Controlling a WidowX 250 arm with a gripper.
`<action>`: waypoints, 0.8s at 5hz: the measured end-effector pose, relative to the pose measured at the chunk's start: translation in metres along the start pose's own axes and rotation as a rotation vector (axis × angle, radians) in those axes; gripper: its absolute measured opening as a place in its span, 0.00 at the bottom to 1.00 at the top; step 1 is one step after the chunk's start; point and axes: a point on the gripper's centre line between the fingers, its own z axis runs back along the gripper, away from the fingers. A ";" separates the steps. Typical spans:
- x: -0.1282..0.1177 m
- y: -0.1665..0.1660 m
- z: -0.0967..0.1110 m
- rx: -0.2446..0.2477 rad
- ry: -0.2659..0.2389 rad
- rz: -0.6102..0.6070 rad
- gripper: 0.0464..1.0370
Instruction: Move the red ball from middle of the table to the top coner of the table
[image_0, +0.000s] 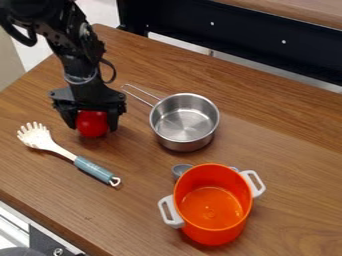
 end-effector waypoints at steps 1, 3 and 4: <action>-0.001 0.001 0.000 0.012 0.011 0.004 0.86; 0.007 -0.004 0.009 0.050 0.033 0.059 0.86; 0.020 -0.026 0.041 0.048 0.012 0.150 0.86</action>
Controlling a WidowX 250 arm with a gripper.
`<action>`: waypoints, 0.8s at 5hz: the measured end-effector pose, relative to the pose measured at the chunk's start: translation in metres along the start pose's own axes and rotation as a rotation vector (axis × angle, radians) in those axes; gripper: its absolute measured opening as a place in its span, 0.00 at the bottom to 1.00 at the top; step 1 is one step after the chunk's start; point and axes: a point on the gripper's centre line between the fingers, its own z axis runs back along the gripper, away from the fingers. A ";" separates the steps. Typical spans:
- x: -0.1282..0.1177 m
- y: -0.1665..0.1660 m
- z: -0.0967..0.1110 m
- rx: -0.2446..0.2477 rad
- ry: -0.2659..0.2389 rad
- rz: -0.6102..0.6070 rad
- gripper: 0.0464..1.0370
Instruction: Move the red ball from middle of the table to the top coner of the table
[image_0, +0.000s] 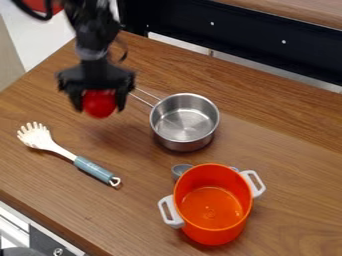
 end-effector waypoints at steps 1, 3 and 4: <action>0.004 -0.037 0.020 -0.019 -0.040 0.103 0.86; -0.005 -0.139 0.029 -0.080 -0.055 0.176 0.86; -0.014 -0.183 0.037 -0.128 -0.050 0.173 0.86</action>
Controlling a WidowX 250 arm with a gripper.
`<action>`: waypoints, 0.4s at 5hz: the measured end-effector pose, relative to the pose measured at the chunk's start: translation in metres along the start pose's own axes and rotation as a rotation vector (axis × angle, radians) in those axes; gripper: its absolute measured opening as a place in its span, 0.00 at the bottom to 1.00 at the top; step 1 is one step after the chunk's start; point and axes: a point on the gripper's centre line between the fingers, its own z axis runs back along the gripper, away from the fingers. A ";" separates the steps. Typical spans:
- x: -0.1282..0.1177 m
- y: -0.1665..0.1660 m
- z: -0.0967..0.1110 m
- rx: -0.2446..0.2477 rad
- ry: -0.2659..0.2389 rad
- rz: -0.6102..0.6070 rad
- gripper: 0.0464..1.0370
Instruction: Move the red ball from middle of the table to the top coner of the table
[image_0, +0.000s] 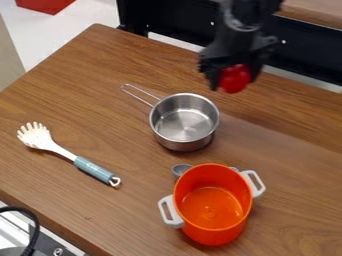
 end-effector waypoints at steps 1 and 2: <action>-0.018 -0.038 -0.013 -0.013 0.046 -0.043 0.86; -0.037 -0.056 -0.038 -0.006 0.045 -0.110 0.86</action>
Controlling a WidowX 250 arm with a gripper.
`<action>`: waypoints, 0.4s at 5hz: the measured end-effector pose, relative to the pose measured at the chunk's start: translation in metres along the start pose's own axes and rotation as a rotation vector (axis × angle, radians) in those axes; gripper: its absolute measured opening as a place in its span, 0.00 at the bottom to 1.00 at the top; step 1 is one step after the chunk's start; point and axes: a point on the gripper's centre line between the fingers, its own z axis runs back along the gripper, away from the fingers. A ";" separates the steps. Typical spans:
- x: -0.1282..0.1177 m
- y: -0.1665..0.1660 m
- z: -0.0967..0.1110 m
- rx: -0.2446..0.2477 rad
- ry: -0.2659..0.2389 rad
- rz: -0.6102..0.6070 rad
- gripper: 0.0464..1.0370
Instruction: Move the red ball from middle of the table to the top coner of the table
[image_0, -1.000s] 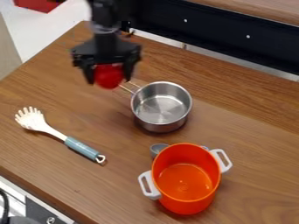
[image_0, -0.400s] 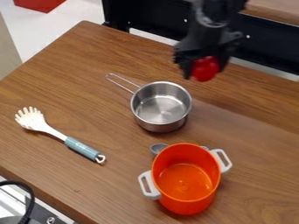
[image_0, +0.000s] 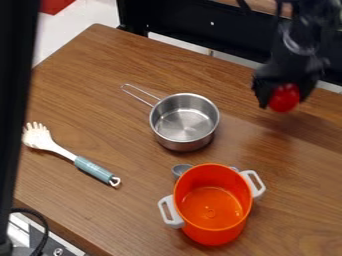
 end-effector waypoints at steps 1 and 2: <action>-0.006 -0.005 -0.012 0.023 -0.010 -0.021 0.86; -0.010 -0.007 -0.012 0.011 0.015 -0.030 0.86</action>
